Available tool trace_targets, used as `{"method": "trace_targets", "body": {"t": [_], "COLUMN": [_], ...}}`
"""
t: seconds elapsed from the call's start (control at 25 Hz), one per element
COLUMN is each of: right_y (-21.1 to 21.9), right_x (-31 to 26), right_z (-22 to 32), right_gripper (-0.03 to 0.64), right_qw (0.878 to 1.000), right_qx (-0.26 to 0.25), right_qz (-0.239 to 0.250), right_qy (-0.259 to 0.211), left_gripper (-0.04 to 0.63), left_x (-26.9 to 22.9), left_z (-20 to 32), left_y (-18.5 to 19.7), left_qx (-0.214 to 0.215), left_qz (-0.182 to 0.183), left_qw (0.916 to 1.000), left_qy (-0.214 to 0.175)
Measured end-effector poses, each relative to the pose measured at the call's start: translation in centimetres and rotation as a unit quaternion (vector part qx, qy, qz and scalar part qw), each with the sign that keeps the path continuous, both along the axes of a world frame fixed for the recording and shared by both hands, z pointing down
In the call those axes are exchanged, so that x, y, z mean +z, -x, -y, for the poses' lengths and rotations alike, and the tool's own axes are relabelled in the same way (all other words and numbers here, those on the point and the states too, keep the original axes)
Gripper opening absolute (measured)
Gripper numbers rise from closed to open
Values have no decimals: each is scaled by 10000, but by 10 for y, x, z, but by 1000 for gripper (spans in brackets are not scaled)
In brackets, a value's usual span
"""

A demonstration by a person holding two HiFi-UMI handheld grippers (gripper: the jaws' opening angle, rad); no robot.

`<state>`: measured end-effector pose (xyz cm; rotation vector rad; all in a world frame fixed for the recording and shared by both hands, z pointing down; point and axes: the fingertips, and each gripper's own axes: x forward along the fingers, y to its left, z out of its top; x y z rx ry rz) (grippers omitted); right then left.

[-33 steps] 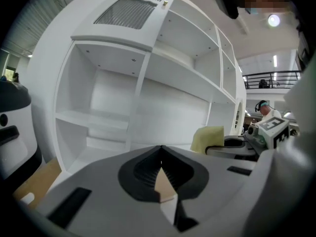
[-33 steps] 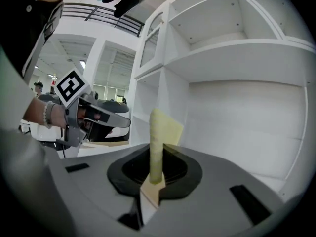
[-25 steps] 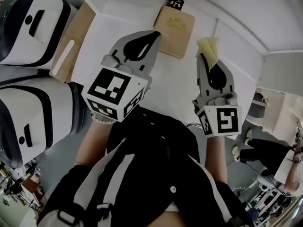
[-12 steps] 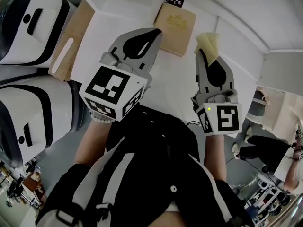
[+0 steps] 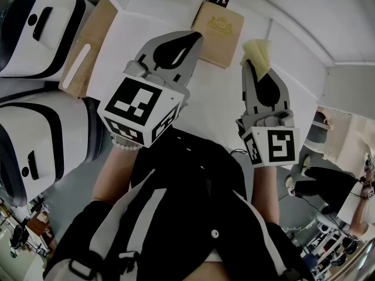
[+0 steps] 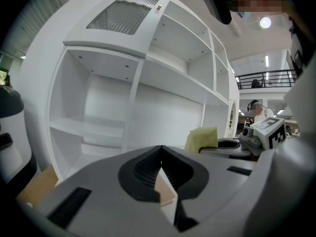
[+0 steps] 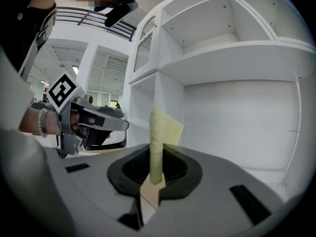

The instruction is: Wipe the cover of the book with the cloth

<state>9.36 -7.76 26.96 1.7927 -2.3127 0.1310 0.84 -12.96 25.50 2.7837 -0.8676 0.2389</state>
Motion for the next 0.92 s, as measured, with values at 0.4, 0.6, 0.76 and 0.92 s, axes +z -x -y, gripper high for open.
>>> {"method": "trace_targets", "body": {"t": [0.4,0.6,0.76,0.92], "right_y": [2,4,5,5], "right_x": [6,7,9,10], "right_z": [1,-2,-3,-5], "right_gripper": [35,35,34,35], "right_qw": [10000,9999,9999,9999], "right_qx": [-23,-42,-57,-58], "right_qz": [-11,-20,-23,-15], "right_qy": [82,105,133,145], "left_gripper": [2,2,2,2], "left_x": [1,-1,0,1], "left_z": [0,-3,-3,-5], "left_y": [0,0,-1,-1], "left_qx": [32,55,62,66], "left_qz": [-64,-82,-99,-103], "left_qw": [10000,10000,9999,9999], "left_qy": [2,-7,9,11]}}
